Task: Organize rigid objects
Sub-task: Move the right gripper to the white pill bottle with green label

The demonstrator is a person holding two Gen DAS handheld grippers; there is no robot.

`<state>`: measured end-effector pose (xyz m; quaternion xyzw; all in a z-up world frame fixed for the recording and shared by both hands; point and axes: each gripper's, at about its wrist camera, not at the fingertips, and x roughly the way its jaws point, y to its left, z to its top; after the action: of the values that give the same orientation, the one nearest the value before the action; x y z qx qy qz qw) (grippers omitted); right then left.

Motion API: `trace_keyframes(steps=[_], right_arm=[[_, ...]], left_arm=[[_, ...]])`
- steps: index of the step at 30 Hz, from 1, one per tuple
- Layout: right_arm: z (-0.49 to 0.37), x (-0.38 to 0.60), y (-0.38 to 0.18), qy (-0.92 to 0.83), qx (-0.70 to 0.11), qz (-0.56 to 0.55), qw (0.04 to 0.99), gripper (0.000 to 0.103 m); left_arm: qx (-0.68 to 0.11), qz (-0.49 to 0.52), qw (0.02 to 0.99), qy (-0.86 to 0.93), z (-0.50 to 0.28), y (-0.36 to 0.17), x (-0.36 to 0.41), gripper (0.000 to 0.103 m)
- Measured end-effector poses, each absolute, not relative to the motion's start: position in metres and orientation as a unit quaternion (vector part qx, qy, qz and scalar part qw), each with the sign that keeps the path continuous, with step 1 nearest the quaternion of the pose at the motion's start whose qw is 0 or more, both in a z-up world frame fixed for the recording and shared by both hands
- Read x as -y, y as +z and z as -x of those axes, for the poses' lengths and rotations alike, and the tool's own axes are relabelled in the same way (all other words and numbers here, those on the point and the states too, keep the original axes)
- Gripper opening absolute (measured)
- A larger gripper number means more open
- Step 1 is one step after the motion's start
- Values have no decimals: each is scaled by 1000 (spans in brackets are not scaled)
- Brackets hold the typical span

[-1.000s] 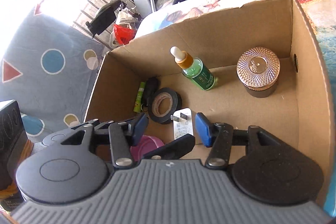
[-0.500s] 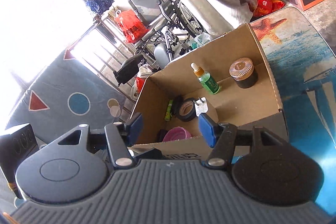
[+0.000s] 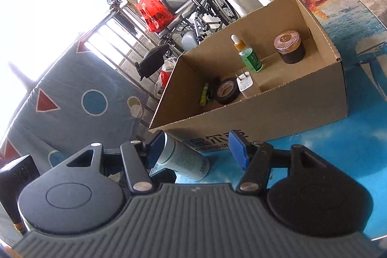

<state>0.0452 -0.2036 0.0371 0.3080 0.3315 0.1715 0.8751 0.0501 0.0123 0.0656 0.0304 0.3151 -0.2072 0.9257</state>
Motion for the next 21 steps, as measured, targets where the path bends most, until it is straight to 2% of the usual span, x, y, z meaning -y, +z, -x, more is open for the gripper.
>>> trace_keyframes(steps=[14, 21], right_arm=[[-107, 140, 30, 237, -378, -277, 851, 58], [-135, 114, 14, 243, -410, -271, 836, 58]], left_arm=[[-347, -34, 927, -136, -88, 22, -35, 94], [-364, -24, 922, -132, -104, 4, -41, 78]])
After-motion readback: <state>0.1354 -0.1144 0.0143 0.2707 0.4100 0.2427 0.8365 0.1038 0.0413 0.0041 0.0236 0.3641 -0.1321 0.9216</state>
